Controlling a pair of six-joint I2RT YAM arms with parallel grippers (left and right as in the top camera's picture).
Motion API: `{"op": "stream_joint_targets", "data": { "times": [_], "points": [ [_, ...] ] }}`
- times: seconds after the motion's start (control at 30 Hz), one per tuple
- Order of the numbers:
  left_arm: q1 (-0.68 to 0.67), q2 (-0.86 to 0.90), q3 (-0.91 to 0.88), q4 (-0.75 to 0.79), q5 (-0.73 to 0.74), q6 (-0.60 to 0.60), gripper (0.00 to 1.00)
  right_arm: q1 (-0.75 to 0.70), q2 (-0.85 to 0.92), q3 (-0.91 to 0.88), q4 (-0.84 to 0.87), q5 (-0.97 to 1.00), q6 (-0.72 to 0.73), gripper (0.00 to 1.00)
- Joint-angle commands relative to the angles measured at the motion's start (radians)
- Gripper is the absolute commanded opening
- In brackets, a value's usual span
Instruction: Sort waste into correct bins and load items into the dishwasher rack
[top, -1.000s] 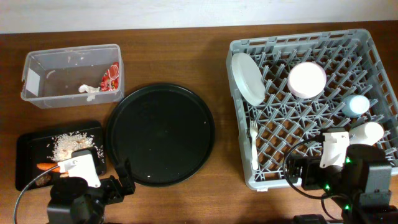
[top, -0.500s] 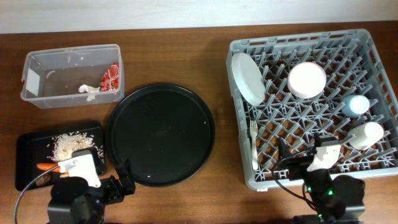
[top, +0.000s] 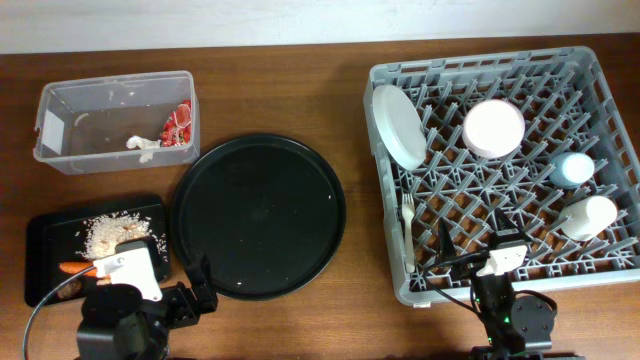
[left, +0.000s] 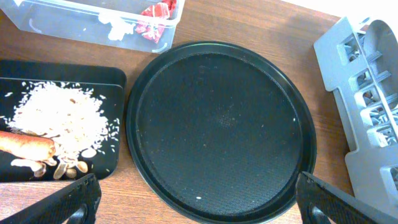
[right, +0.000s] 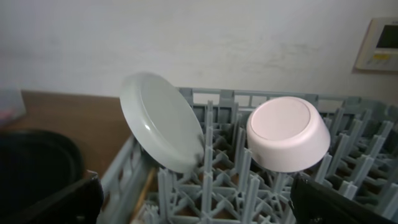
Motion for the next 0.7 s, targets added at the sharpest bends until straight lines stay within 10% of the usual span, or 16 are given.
{"op": "stream_joint_targets", "data": {
  "times": [0.0,0.67],
  "points": [
    [0.004,-0.004,-0.005,0.002,-0.007,-0.010,0.99,0.006,-0.013,-0.008,-0.051,0.036,-0.099,0.99],
    [0.004,-0.004,-0.005,0.002,-0.007,-0.010,0.99,0.007,-0.012,-0.008,-0.063,0.031,-0.077,0.99]
  ]
}}
